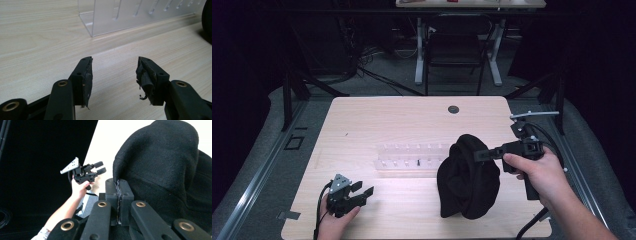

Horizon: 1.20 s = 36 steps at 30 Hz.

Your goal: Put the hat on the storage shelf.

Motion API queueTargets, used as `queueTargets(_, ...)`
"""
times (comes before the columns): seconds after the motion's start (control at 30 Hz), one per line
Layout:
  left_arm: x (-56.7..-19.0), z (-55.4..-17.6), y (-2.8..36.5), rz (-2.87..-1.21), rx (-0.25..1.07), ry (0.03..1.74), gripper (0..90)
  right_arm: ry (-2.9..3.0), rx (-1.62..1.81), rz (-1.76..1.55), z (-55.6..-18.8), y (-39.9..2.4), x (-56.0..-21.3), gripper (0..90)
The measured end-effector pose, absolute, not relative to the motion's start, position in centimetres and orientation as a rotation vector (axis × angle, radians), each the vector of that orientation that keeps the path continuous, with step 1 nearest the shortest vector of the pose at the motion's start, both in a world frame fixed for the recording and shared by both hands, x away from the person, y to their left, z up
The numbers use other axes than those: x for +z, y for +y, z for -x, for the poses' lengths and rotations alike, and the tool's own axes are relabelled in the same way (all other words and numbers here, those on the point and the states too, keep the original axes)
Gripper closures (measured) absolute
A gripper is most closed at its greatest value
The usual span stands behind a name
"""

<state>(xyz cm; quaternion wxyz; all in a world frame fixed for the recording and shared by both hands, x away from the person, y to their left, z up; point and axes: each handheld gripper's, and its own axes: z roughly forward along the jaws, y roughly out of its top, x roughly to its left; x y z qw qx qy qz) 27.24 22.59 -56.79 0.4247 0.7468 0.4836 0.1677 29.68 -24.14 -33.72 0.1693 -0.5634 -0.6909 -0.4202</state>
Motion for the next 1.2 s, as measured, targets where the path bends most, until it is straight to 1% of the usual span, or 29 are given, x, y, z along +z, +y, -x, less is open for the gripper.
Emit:
queueTargets(0.5,-56.8,-27.3,22.6,-1.870,0.414,1.211,46.8,-1.920,-1.266,1.605,-30.3,-24.4,-32.3,88.8)
queueTargets(0.97,-56.8,-27.3,22.6,-1.866,0.410,1.213,46.7,-1.939,-1.324,1.573,-30.8,-23.2,-30.1,88.8)
queueTargets(1.2,-56.8,-27.3,22.5,-1.866,0.408,1.212,46.4,-1.943,-1.348,1.566,-31.3,-22.7,-29.6,88.8)
